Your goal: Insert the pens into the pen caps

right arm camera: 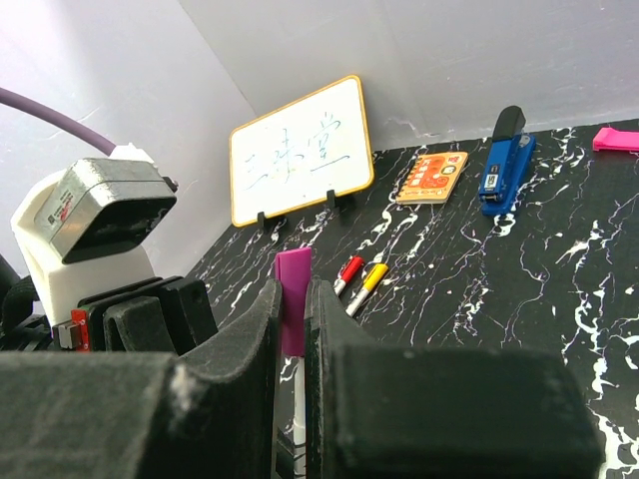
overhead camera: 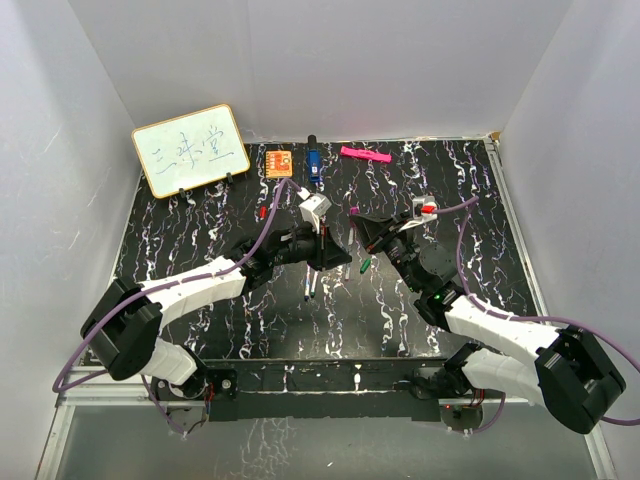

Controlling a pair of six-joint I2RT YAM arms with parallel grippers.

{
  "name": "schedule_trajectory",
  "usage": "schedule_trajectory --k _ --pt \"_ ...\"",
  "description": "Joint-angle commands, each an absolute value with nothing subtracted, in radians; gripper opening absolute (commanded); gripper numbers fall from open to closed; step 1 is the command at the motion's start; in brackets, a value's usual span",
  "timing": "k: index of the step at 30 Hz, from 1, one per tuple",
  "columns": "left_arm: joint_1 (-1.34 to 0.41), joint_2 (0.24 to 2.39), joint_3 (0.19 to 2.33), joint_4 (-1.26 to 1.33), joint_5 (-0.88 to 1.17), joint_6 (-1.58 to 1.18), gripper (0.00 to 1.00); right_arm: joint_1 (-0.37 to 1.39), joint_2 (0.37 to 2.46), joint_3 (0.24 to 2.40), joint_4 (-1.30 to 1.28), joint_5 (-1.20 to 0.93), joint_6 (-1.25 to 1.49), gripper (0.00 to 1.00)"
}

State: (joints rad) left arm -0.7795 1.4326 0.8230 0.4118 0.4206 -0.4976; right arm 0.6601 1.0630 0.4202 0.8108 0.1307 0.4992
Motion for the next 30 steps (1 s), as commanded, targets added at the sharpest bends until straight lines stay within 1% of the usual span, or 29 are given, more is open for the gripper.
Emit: schedule_trajectory --k 1,26,30 --pt "-0.783 1.392 0.855 0.410 0.402 -0.477 0.00 0.660 1.043 0.434 0.828 0.121 0.502 0.00" --pt "-0.782 1.373 0.872 0.428 0.440 -0.480 0.00 0.662 1.073 0.413 0.850 0.116 0.512 0.00" --pt "-0.782 1.335 0.861 0.428 0.432 -0.480 0.00 0.663 1.081 0.416 0.850 0.115 0.511 0.00"
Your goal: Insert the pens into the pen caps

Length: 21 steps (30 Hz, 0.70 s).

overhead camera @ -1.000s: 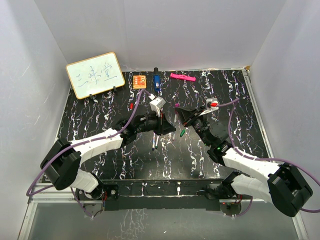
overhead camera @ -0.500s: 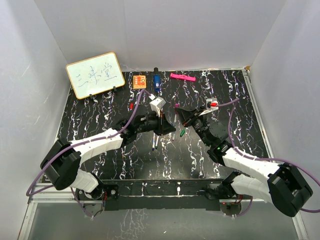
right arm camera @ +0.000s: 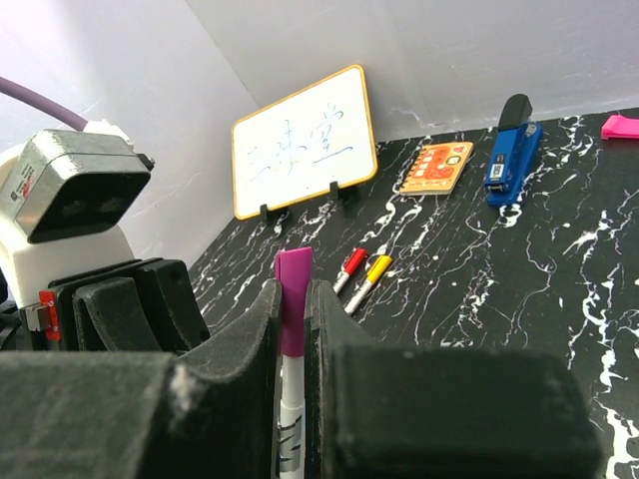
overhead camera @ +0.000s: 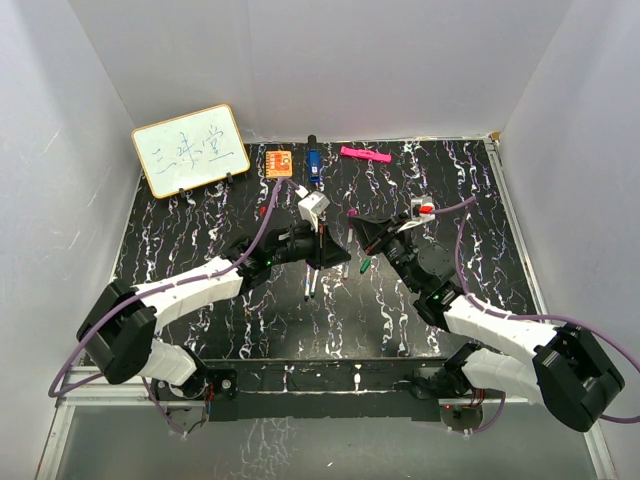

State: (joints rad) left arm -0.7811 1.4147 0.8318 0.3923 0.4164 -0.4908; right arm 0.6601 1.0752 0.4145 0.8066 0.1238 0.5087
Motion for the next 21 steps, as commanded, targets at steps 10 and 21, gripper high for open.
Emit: schedule_trajectory --k 10,21 --pt "-0.783 1.340 0.869 0.424 0.378 -0.489 0.00 0.662 1.079 0.422 0.839 0.072 0.517 0.00" --pt "-0.782 1.354 0.941 0.409 0.317 -0.475 0.00 0.664 1.096 0.431 0.792 0.025 0.510 0.00"
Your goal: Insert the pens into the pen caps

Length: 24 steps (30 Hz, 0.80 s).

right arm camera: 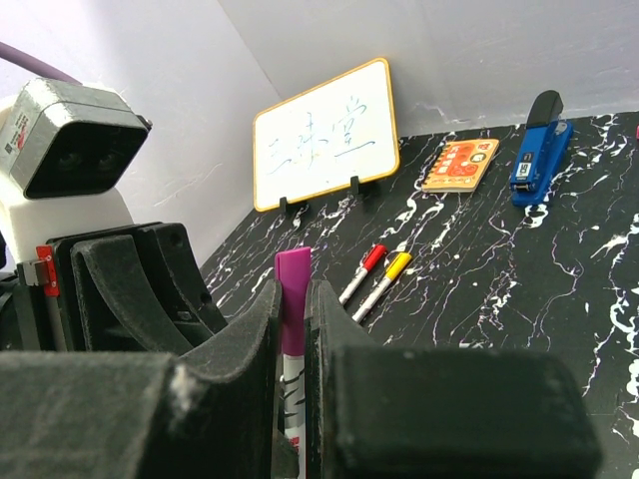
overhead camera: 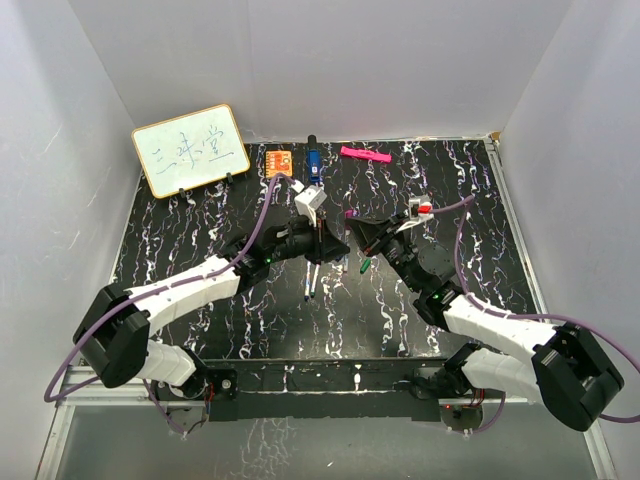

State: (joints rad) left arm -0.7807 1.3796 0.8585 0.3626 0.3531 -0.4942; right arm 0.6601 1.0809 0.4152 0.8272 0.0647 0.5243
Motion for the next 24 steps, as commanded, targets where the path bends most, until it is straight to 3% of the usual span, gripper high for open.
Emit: schedule_trajectory --k 1,12,24 --pt "-0.782 1.348 0.950 0.406 0.303 -0.472 0.00 0.664 1.100 0.433 0.780 0.023 0.509 0.00" --pt "-0.736 1.348 1.001 0.418 0.175 -0.484 0.00 0.674 1.150 0.468 0.639 -0.020 0.504 0.00" --pt "-0.663 1.356 1.020 0.474 0.177 -0.484 0.00 0.720 1.174 0.475 0.541 -0.010 0.504 0.00"
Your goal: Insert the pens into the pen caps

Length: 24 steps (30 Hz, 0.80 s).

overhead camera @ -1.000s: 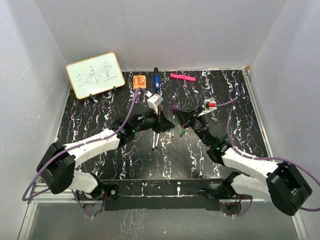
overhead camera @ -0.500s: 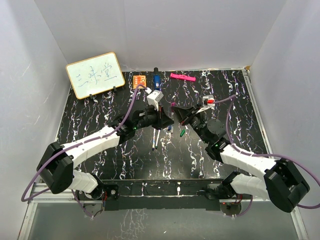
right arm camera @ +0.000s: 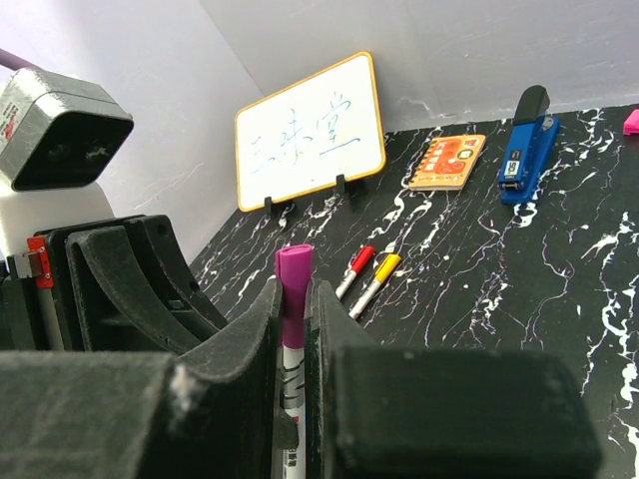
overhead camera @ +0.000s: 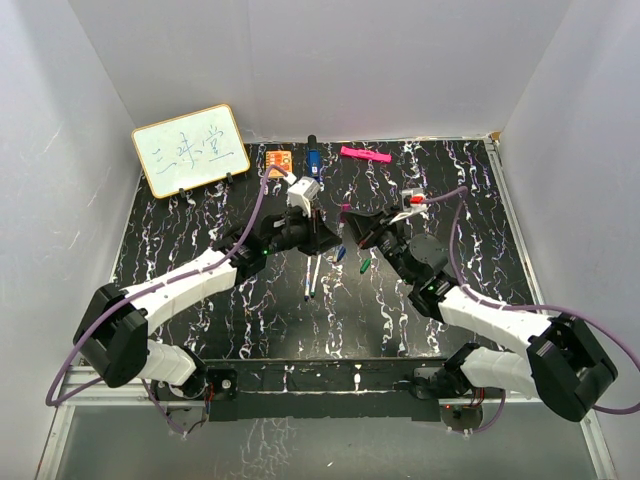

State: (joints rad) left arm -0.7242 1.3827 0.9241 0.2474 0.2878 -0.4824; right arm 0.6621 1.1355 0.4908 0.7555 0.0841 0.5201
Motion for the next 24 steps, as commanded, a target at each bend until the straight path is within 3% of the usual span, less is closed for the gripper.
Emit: schedule_trajectory --k 1,24 --pt "-0.661 1.358 1.024 0.475 0.178 -0.482 0.00 0.725 1.182 0.478 0.533 -0.008 0.505 0.00" --pt "-0.629 1.345 1.008 0.431 0.209 -0.473 0.00 0.807 1.269 0.558 0.479 0.091 0.500 0.00"
